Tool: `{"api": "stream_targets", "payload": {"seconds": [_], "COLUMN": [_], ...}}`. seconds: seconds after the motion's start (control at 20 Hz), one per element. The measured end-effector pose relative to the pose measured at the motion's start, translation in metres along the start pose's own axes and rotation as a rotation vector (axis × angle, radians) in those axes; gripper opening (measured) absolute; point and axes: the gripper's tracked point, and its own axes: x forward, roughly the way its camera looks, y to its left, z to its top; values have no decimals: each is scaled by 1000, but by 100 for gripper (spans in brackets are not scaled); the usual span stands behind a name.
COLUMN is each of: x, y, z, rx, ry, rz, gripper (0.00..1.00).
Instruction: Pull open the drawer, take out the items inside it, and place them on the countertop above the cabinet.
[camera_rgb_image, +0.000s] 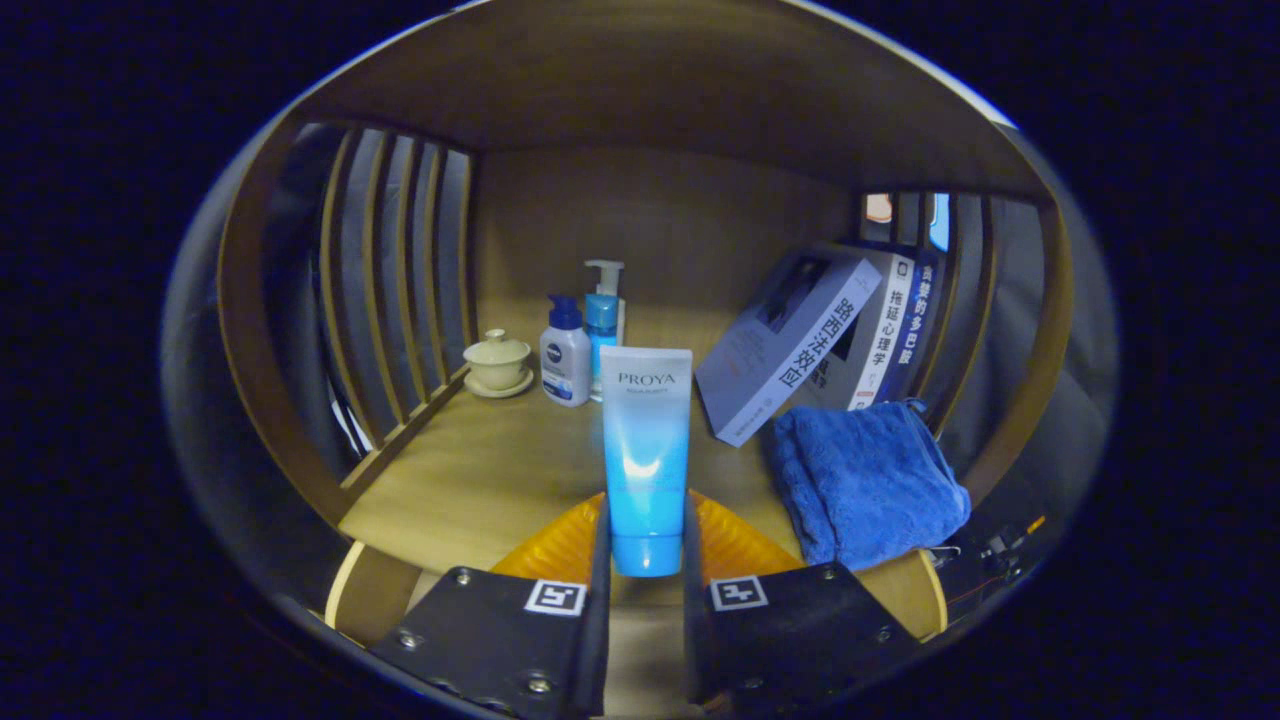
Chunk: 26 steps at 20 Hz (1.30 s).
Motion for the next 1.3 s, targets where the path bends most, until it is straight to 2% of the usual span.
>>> {"api": "stream_targets", "payload": {"seconds": [0.3,0.6,0.75,0.9,1.1,1.3], "x": [35,58,62,61,29,-41], "y": [0,-7,-6,-8,-13,-8], "z": [-5,-18,-20,-7,8,-2], "rx": [25,-2,40,82,105,61], "ry": [43,63,62,3,-61,-123], "rz": [-25,-76,-78,-84,-75,-21], "gripper": [31,31,31,40,42,41]}}
